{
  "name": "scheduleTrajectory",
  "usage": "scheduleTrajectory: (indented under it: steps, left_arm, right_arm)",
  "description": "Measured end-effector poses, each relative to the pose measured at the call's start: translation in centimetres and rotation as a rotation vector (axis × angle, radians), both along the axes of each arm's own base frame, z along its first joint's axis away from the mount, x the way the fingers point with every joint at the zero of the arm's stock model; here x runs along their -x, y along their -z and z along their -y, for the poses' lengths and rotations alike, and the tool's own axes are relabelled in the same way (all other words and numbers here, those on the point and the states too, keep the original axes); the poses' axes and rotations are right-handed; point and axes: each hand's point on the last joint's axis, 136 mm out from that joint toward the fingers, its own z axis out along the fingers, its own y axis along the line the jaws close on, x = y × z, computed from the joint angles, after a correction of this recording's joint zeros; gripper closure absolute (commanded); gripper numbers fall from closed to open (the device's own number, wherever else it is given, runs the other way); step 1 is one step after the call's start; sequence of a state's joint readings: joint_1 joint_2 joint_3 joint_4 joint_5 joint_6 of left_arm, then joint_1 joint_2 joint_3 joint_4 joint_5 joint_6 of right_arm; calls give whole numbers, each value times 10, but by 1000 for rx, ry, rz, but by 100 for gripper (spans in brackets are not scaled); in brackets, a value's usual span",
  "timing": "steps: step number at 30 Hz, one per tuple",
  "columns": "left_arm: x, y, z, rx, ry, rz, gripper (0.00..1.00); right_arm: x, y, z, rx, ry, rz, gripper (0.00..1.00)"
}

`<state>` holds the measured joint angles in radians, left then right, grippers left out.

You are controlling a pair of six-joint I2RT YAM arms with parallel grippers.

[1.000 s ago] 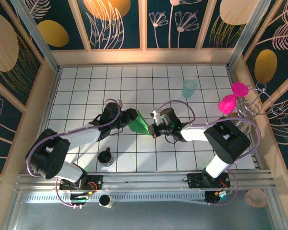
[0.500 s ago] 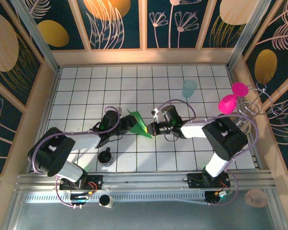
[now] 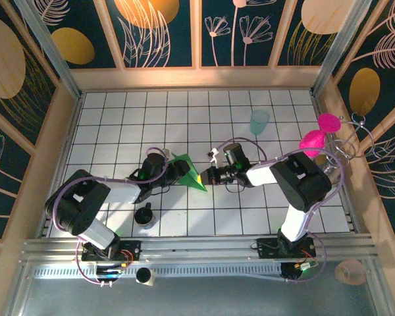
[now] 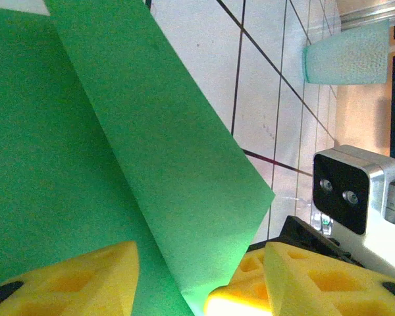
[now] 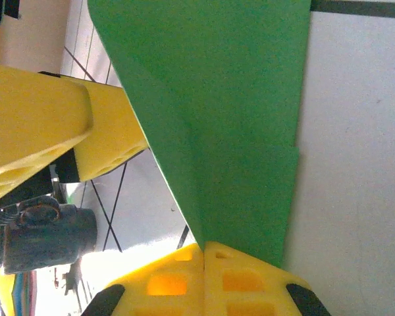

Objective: Fold a paper plane with a square sheet of paper (pick it up from the middle)
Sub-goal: Fourth fold the wing at the center of the table.

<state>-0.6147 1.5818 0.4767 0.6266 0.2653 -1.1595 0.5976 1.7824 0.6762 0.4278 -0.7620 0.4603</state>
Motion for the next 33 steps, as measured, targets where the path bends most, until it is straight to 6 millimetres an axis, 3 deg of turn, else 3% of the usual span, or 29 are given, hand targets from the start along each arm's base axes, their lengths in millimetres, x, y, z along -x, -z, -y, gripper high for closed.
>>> scheduleTrajectory:
  steps: [11,22,28,33]
  left_arm:
    - [1,17,0,-49,21,-27,45]
    - [-9,23,4,-96,18,-65,48]
    - [-12,26,4,-124,8,-91,51]
    - [-14,28,5,-135,3,-99,53]
  right_arm:
    - [-1,6,0,-17,-1,-49,100]
    - [-1,7,-1,-24,-2,-58,100]
    - [-2,6,1,-16,7,-54,80]
    - [-12,-8,7,13,47,20,77]
